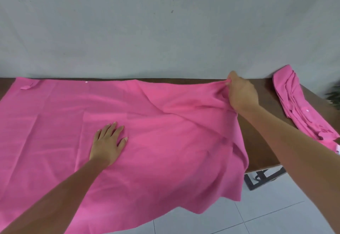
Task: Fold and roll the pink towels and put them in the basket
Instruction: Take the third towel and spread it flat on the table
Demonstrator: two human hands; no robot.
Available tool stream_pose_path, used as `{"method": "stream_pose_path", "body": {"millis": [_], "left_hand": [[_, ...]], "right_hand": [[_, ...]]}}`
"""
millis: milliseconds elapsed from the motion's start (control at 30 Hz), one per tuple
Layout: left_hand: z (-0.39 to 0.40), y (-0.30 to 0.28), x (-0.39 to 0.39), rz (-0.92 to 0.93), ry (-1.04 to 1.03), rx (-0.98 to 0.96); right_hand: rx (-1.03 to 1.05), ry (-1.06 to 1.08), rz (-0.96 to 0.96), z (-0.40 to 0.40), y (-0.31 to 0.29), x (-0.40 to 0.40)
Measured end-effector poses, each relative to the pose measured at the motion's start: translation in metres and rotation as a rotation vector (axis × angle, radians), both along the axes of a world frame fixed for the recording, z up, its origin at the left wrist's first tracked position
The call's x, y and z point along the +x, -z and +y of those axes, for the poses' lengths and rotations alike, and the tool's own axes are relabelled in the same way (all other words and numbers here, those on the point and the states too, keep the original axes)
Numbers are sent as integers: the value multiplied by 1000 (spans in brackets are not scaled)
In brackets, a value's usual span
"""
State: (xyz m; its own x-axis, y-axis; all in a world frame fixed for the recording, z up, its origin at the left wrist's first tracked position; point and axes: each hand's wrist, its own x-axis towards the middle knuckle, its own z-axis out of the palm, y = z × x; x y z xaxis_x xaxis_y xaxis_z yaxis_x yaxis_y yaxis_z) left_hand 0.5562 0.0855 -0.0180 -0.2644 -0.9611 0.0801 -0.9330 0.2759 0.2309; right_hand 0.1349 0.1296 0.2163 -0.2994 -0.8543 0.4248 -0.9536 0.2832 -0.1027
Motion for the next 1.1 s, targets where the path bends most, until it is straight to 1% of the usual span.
{"method": "stream_pose_path", "body": {"millis": [67,100,133,200,233,300,367,433,533,633,700,767,833,867,933,1033,1067,1100], "left_hand": [[-2,0,-2,13,-8,-11],[-3,-1,-4,41,-20,-33],[-4,-4,-8,83,-39,-64],[-5,-16,-21,179,-70,-135],[-5,-23,-31,222,-46,-168],[-4,-35,-56,313,93,-214],[0,-44,-82,402,254,-201],[4,-52,-102,461,358,-193],[3,-61,-118,465,580,-215],[-6,-69,-129,384,838,-197],[-15,-71,-137,316,954,-183],[-23,-75,-145,304,997,-137],[-31,-85,-151,372,999,-28],[-34,-90,-154,405,1004,14],[-39,-100,-158,422,1032,73],[-42,-111,-164,418,1075,157],[-44,-114,-167,415,1085,163],[-45,-116,-169,408,1096,159]], "right_hand": [[-103,-48,20,-6,-11,6],[-100,-79,-12,-7,-11,13],[-52,-126,-66,-5,-5,23],[111,-253,-212,3,16,43],[191,-312,-286,10,29,54],[278,-396,-405,28,57,69],[342,-381,-528,48,79,79],[439,-353,-623,66,96,85],[504,-373,-695,86,109,84],[519,-374,-623,98,108,78],[542,-333,-578,105,104,74],[610,-276,-503,110,101,69],[728,-211,-413,114,96,66],[781,-172,-409,116,94,65],[843,-117,-499,120,86,62],[910,-90,-712,126,77,53],[944,-72,-753,127,75,50],[982,-57,-751,130,72,48]]}}
